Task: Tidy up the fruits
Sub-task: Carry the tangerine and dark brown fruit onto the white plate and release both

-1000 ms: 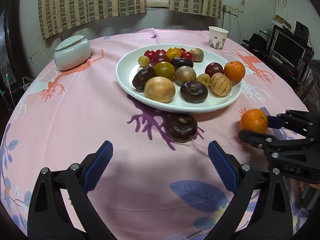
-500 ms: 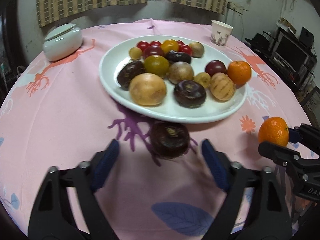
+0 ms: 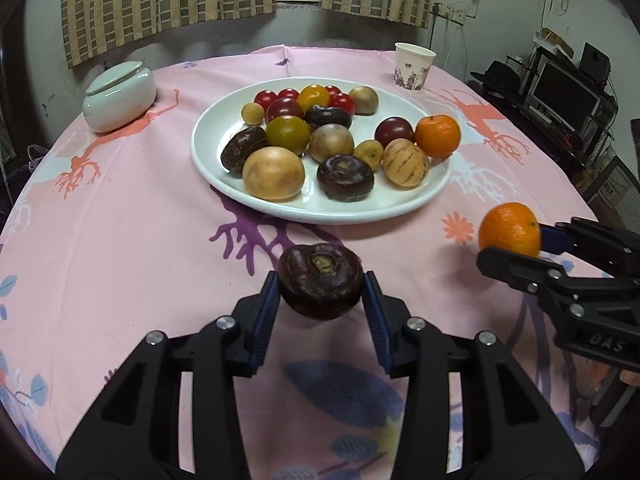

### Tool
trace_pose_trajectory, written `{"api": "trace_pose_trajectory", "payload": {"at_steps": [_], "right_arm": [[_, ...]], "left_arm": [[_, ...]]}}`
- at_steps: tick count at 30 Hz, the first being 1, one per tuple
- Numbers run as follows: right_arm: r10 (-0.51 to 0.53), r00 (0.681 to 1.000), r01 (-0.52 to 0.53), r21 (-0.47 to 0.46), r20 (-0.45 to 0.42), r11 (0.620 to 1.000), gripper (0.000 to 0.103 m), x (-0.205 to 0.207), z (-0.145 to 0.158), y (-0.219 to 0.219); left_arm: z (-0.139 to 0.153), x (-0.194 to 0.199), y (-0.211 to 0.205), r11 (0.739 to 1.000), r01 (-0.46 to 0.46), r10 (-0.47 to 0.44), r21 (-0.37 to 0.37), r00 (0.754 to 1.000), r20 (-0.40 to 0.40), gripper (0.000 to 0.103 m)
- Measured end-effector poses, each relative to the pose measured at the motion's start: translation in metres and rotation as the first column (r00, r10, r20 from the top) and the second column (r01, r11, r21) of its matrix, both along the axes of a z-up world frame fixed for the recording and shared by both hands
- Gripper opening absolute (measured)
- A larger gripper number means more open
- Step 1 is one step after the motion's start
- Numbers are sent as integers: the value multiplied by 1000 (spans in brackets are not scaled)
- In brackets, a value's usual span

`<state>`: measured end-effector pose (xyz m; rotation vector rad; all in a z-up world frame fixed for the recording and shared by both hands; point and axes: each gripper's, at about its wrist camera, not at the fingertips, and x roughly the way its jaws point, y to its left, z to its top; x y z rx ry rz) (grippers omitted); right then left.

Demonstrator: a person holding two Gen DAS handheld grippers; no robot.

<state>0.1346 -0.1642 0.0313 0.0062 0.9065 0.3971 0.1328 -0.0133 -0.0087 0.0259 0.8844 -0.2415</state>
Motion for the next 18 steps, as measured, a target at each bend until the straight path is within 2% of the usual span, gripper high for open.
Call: {"api": "trace_pose_trajectory", "payload": {"at_steps": [8,15,18], "right_arm": [[-13,998,10,50,54,999,46,-2,28,-5],[0,994,0,2,114,1000,46,15,54,3],[6,991,-6,5,135,1000,47,32,61,10]], "left_arm": [[33,-5,7,1000,2,-1,-12,998,66,43],[62,4,6,1000,7,-5,-18,990,144,43],[71,15,7,999,2,5,-43,985,170,43]]}}
